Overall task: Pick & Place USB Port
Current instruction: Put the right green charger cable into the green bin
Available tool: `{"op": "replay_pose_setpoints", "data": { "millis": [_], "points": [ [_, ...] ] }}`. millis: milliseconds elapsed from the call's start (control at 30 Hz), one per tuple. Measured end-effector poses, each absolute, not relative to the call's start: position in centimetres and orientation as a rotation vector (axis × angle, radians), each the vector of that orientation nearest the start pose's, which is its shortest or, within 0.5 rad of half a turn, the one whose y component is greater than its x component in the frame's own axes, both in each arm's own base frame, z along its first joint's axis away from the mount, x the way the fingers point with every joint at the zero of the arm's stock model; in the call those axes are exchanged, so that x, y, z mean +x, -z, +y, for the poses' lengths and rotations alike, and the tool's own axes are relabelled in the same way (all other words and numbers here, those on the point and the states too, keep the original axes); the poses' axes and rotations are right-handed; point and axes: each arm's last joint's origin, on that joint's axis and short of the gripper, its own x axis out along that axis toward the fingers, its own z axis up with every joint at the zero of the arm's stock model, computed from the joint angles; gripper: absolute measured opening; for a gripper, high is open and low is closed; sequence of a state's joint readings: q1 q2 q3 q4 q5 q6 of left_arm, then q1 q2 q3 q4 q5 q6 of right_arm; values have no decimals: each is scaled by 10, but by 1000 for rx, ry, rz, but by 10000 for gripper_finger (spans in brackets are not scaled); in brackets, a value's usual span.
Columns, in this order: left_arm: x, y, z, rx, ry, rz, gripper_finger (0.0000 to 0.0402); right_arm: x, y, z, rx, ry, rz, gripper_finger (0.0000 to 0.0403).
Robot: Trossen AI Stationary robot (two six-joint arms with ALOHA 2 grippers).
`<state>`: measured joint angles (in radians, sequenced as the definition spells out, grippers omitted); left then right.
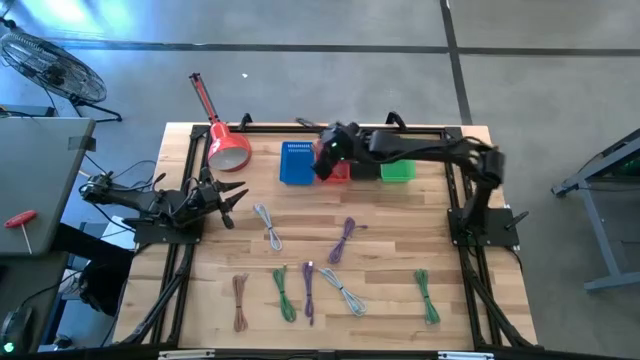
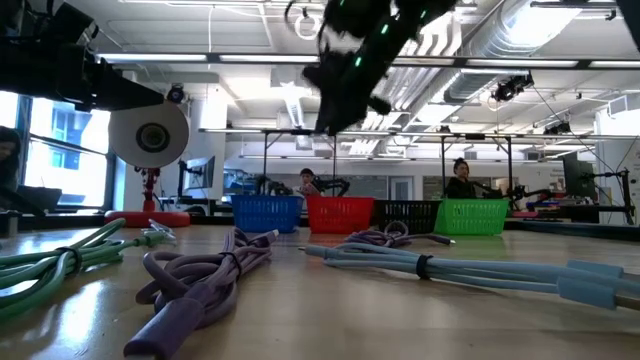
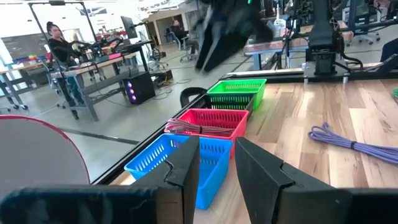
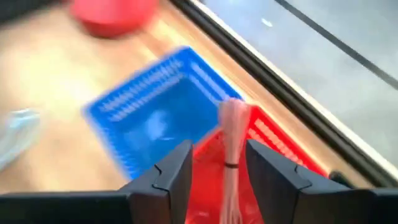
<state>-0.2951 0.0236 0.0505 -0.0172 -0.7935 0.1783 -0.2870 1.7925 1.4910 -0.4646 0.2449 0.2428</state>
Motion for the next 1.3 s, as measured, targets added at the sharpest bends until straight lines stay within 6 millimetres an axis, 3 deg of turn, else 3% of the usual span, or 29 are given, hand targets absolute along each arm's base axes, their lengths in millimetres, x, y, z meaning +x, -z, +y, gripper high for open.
{"op": "replay_pose_setpoints", "data": {
  "millis": [133,233,433,600,867,1067,1300],
  "points": [
    [90,-177,-6,184,-498,42,99,350,-328,-92,181,380,691,141],
    [90,-177,-6,217,-499,51,99,322,-353,-68,189,302,706,141],
    [90,-177,-6,225,-499,54,99,272,-371,-18,339,306,858,141],
    [90,-177,-6,227,-499,59,99,248,-364,24,516,368,1047,141],
    [90,-177,-6,221,-500,49,99,239,-334,86,720,541,1362,142],
    [90,-177,-6,219,-500,47,99,244,-306,123,717,689,1515,142],
    [90,-177,-6,217,-500,43,99,254,-269,151,610,800,1653,142]
  ]
}}
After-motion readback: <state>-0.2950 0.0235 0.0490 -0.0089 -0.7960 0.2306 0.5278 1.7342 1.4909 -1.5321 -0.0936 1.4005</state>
